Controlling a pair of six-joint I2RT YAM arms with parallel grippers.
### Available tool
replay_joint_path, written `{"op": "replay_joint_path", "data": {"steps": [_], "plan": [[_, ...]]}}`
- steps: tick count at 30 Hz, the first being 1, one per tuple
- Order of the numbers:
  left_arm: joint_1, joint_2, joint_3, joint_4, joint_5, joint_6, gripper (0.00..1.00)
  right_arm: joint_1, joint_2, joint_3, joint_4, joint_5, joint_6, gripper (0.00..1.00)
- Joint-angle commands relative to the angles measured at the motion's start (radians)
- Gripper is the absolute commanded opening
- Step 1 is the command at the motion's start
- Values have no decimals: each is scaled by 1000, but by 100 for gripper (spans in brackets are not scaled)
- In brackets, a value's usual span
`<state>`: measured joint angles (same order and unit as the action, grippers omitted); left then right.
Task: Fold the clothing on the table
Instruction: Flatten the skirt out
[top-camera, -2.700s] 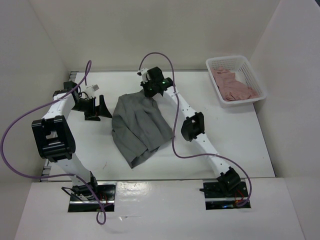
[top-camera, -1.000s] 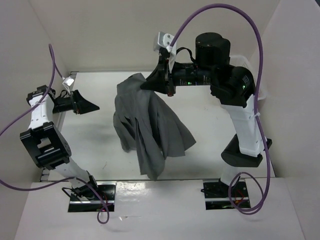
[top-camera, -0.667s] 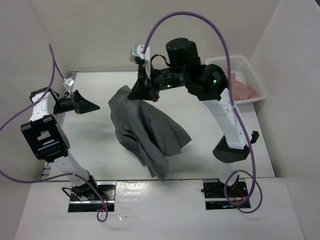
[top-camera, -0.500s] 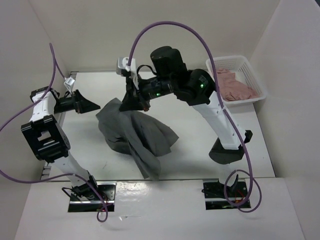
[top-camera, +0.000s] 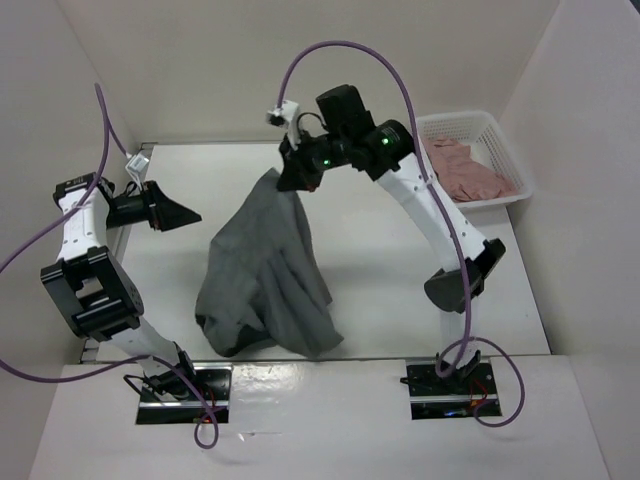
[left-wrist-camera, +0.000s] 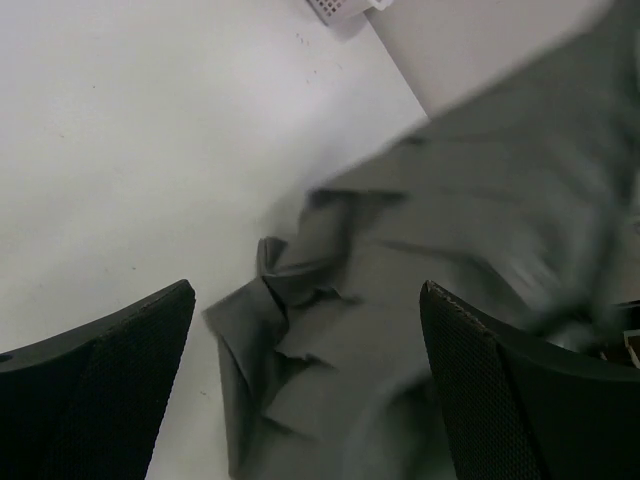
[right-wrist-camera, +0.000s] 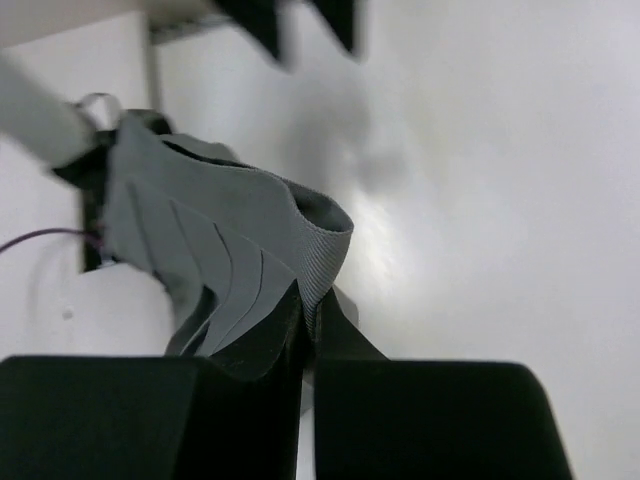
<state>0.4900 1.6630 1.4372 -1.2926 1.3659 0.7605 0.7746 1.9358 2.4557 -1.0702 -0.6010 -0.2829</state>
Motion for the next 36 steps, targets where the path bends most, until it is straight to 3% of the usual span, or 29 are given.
{"op": "replay_joint_path", "data": {"steps": [1, 2, 5, 11, 16, 19, 24, 30, 34, 36], "plan": [[-1, -5, -6, -1, 22, 66, 99, -173, 12, -173, 175, 56, -1, 0], [-1, -5, -15, -1, 22, 66, 99, -196, 3, -269, 270, 114, -1, 0], [-1, 4, -15, -1, 22, 66, 99, -276, 31, -354, 370, 177, 10, 0], [-19, 33, -15, -1, 22, 66, 99, -314, 190, -389, 432, 294, -13, 3], [-51, 53, -15, -1, -8, 66, 99, -314, 261, -389, 443, 348, 11, 64], [-88, 43, -5, -1, -40, 57, 99, -304, 234, -380, 443, 408, 30, 77], [-175, 24, 6, 9, -134, 8, 99, -261, 143, -370, 443, 451, 39, 84], [-294, 92, 6, 67, -229, -93, 99, -261, 83, -450, 443, 451, 50, 84], [-346, 159, 17, 159, -298, -222, 99, -261, 9, -550, 481, 460, 50, 84], [-372, 171, 17, 283, -361, -385, 99, -261, -44, -599, 492, 460, 40, 84]]}}
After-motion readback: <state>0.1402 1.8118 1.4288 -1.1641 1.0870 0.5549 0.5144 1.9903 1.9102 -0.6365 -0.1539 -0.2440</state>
